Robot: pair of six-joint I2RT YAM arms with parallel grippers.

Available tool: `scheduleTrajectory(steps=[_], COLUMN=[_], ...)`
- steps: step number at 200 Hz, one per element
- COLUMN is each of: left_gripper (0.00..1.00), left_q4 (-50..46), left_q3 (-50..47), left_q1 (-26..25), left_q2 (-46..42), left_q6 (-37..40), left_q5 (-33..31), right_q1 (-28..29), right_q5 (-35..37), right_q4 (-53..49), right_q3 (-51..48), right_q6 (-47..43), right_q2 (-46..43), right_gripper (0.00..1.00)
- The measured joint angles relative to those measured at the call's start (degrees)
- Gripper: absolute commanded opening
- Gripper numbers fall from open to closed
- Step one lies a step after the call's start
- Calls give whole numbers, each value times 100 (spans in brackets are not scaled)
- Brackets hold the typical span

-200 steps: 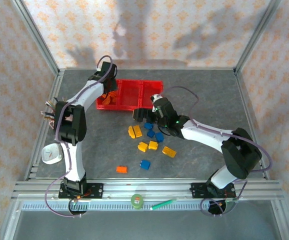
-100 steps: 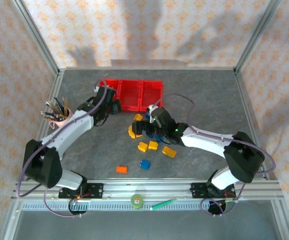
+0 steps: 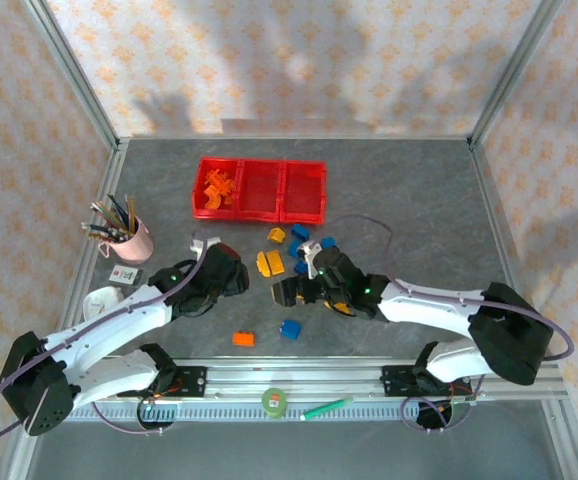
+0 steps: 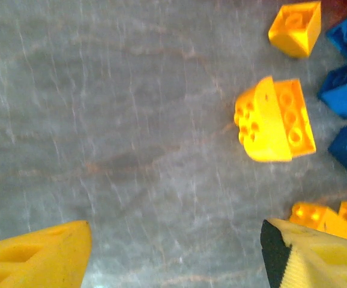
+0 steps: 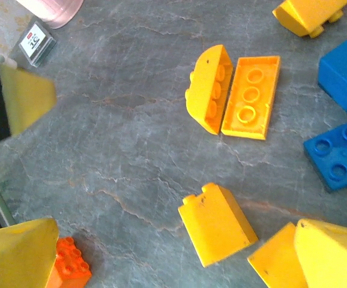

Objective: Sort the legos into containers by color
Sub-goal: Pick up the lego from the middle-left of the table.

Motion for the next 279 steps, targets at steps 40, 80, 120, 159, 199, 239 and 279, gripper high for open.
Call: scheduleTrajectory(steps=[40, 80, 120, 159, 199, 239, 279], left_gripper=[81, 87, 89, 83, 80, 71, 59], left_q4=[-315, -396, -398, -389, -284, -7, -70], left_q3=[-245, -295, -317, -505, -566, -588, -588], left_q1=[-1093, -2059, -2472, -2621, -2629, -2632, -2647], left_q2=[-48, 203, 638, 861, 1193, 1377, 1478], left_q6=[-881, -1655, -2068, -2282, -2297, -2277, -2227], left_q5=[-13, -11, -7, 13, 24, 50, -2], right_q1=[0, 0, 0, 0, 0, 0, 0], right_q5=[4, 7, 11, 28, 31, 33, 35], right_q4=[109, 164, 223, 271, 273, 295, 310], right_q3=[-251, -328, -330, -332, -332, -332, -332], right_q6=[2, 4, 4, 4, 7, 4, 7], right_q2=[-323, -361, -354, -354, -350, -339, -332], right_gripper=[100, 100, 100, 100, 100, 100, 100])
